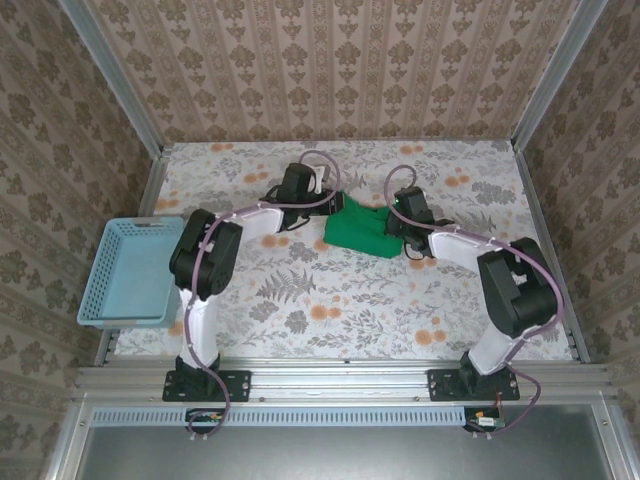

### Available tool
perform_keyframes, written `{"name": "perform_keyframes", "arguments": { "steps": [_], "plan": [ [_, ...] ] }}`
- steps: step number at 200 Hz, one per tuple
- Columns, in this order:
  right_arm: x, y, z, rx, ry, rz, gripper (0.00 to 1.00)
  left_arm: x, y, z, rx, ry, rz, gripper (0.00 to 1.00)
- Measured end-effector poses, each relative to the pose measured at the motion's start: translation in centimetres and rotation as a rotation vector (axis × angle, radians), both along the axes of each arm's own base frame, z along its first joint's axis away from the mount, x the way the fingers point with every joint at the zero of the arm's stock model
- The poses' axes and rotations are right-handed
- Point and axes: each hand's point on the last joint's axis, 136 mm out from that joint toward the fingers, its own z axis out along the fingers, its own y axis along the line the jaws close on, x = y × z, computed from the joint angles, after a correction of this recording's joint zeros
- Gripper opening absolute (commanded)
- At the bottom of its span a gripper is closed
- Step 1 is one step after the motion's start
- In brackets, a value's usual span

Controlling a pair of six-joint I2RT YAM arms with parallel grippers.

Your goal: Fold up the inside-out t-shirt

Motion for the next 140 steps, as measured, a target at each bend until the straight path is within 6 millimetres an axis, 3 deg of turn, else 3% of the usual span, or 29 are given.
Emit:
{"name": "perform_keyframes", "arguments": {
  "steps": [22, 43, 103, 123, 140],
  "plan": [
    [0.1, -1.0, -0.7, -0.013, 0.041, -0.039, 0.41, -0.2, 0.7, -2.1, 0.052, 0.064, -0.002, 0.57],
    [0.1, -1.9, 0.1, -0.016, 0.033, -0.061, 0.54, -0.6, 1.6, -1.8, 0.076, 0.084, 0.009, 0.62],
    [-1.0, -1.7, 4.4, 0.06, -0.03, -0.054, 0.57, -3.6, 5.7, 5.8, 0.102, -0.013, 0.106, 0.65],
    [-2.3, -1.0, 3.4, 0.122, -0.007, -0.04, 0.58, -5.2, 4.9, 5.7, 0.097, -0.015, 0.082, 0.64],
    [-3.5, -0.7, 1.6, 0.16, 0.036, -0.041, 0.59, -6.1, 3.7, 3.9, 0.101, 0.022, 0.051, 0.6]
  ]
}}
